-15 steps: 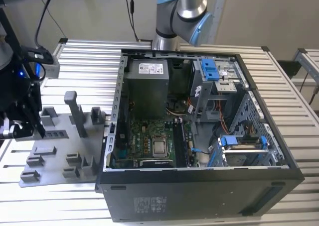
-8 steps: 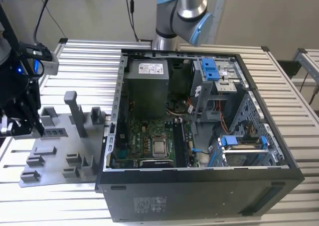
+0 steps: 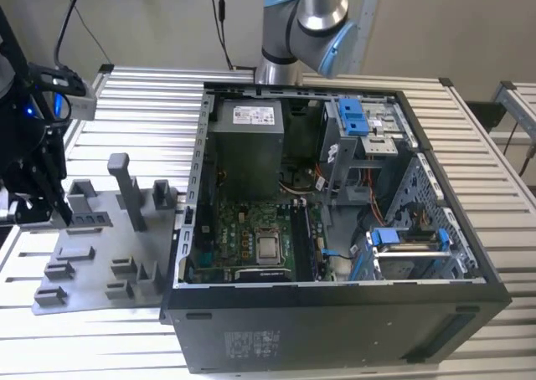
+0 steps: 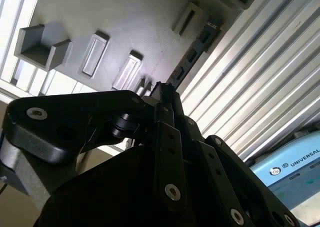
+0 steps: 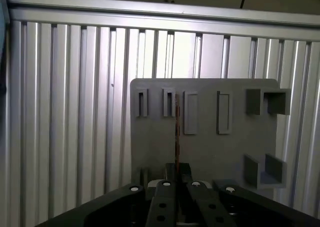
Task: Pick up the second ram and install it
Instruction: 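Pick up the second ram and move it above second insertion slot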
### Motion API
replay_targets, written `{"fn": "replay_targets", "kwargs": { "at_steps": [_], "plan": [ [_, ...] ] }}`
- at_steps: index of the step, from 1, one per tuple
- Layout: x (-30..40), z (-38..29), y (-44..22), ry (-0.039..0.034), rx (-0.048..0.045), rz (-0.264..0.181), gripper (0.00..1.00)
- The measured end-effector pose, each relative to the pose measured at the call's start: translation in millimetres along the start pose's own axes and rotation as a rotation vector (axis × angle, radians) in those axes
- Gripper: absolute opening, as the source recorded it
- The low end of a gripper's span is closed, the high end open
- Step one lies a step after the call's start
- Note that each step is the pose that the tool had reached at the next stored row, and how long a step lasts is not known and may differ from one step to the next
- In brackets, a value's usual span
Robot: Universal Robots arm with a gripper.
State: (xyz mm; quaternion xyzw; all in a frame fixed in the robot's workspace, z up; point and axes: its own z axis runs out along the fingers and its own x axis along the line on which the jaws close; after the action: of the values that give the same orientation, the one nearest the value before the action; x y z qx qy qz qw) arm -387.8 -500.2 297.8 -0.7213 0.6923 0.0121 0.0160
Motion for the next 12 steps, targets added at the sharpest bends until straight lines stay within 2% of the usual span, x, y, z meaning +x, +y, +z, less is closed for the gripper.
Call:
{"fn": "replay_targets", "kwargs": {
  "at_steps": [12],
  "plan": [
    [-0.5, -12.3, -0.1, 0.0, 0.0, 0.0, 0.14]
  ]
}}
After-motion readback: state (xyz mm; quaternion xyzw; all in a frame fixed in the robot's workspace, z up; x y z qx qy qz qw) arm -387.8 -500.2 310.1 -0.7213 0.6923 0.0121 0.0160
